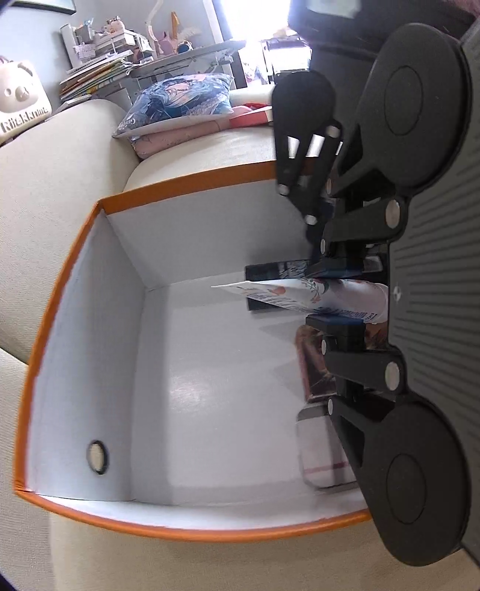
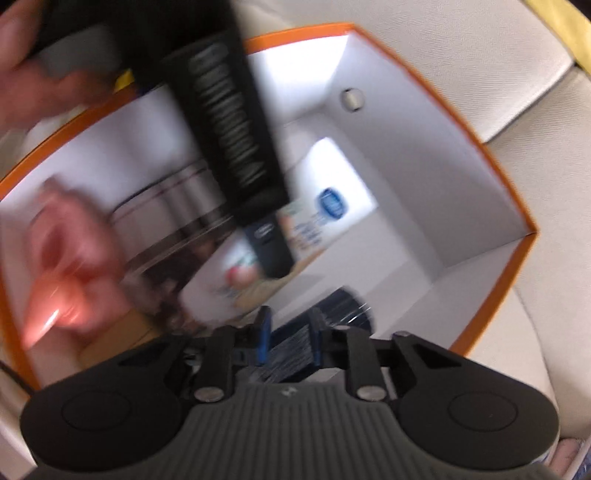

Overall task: Organize rigid objects
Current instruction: 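Lower the tube and spray can into the box and open both tools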

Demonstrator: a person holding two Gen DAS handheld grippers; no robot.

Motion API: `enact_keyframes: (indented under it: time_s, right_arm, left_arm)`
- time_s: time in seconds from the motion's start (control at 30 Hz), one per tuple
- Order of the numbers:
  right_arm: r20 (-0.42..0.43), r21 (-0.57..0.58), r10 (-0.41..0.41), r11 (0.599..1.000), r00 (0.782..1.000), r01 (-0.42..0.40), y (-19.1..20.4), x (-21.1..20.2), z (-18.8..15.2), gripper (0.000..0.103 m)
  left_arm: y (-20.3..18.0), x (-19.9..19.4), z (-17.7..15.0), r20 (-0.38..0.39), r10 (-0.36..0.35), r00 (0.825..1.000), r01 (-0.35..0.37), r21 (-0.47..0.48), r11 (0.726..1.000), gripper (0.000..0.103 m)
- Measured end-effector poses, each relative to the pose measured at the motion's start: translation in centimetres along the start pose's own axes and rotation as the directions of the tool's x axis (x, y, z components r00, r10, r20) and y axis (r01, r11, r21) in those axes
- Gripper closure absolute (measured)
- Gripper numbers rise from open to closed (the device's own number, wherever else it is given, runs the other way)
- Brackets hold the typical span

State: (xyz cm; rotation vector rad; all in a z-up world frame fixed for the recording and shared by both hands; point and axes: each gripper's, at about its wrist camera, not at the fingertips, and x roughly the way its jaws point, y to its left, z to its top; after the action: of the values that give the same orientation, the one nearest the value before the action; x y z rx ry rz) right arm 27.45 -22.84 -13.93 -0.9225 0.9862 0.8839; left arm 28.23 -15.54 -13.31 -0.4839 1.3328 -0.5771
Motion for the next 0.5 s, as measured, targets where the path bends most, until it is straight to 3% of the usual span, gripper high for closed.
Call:
enact_keyframes:
  time_s: [0.13, 0.5]
  right_arm:
    - [-0.027, -0.064, 0.036, 0.997, 0.999, -0.038, 1.5, 0.0, -1.2, 0.090]
    - [-0.027, -0.089, -0.028, 0.996, 0.999, 0.026, 2.7, -0.9, -2.1, 0.092]
  left_arm:
    - [-0.2, 0.4, -0.4, -0.018, 0.005, 1.000, -0.005, -0.006, 1.000, 0.081]
    - [0.4, 2.7, -0.7, -0.055, -0.004, 0.998, 0.001, -0.056, 0.998, 0.081]
